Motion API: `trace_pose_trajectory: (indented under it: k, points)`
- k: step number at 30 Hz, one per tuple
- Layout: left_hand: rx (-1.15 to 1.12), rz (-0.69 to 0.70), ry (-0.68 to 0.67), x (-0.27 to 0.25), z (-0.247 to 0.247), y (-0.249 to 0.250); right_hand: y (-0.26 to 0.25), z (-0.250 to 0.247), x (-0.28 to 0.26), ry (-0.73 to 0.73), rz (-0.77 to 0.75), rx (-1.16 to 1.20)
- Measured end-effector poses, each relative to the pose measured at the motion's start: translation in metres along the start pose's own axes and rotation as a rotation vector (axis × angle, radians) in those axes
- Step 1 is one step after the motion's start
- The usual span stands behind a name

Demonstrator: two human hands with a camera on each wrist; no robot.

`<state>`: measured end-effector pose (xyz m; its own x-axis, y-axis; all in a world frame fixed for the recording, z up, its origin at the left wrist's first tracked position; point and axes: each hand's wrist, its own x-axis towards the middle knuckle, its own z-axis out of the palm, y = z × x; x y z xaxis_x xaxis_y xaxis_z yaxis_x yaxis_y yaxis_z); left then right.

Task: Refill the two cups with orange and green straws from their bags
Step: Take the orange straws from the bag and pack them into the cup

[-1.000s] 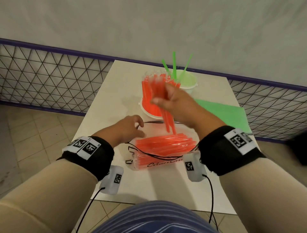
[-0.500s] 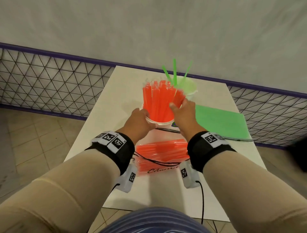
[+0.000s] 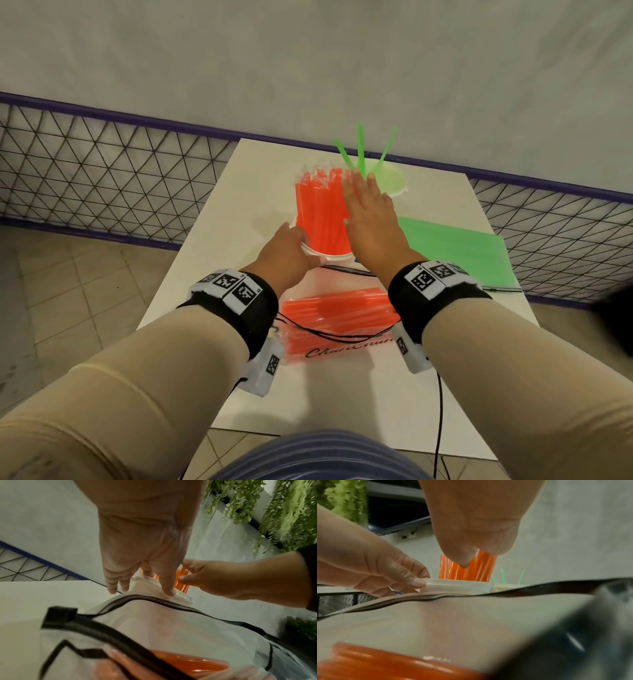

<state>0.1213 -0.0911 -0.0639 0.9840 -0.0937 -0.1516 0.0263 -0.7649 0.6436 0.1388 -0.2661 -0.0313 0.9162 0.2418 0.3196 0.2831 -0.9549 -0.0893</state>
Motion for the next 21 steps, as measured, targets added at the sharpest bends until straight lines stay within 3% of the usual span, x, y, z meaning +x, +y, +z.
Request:
trace_pose_trajectory:
  k: [3,6,8,11,13,18,21]
  points:
    - [-0.006,0.009,0.003,0.000,-0.001,0.000,0.010,0.001,0.004,-0.171,0.034,-0.021]
    - [-0.030,0.001,-0.012,-0.004,-0.003,0.001,0.008,-0.005,0.004,-0.195,0.037,-0.051]
    - [-0.127,0.030,0.037,-0.011,-0.004,0.002,-0.003,-0.016,0.000,-0.078,0.017,-0.047]
    - [-0.307,0.056,0.245,-0.026,-0.010,-0.001,-0.029,-0.035,-0.017,0.210,-0.143,0.173]
    - [-0.343,0.047,0.319,-0.038,-0.012,-0.006,-0.047,-0.041,-0.038,0.256,-0.249,0.269]
    - [-0.276,0.069,0.072,-0.068,-0.003,-0.028,-0.060,-0.026,-0.089,0.373,-0.321,0.275]
    - [-0.208,0.056,0.020,-0.076,0.004,-0.034,-0.054,-0.012,-0.095,0.248,-0.412,0.282]
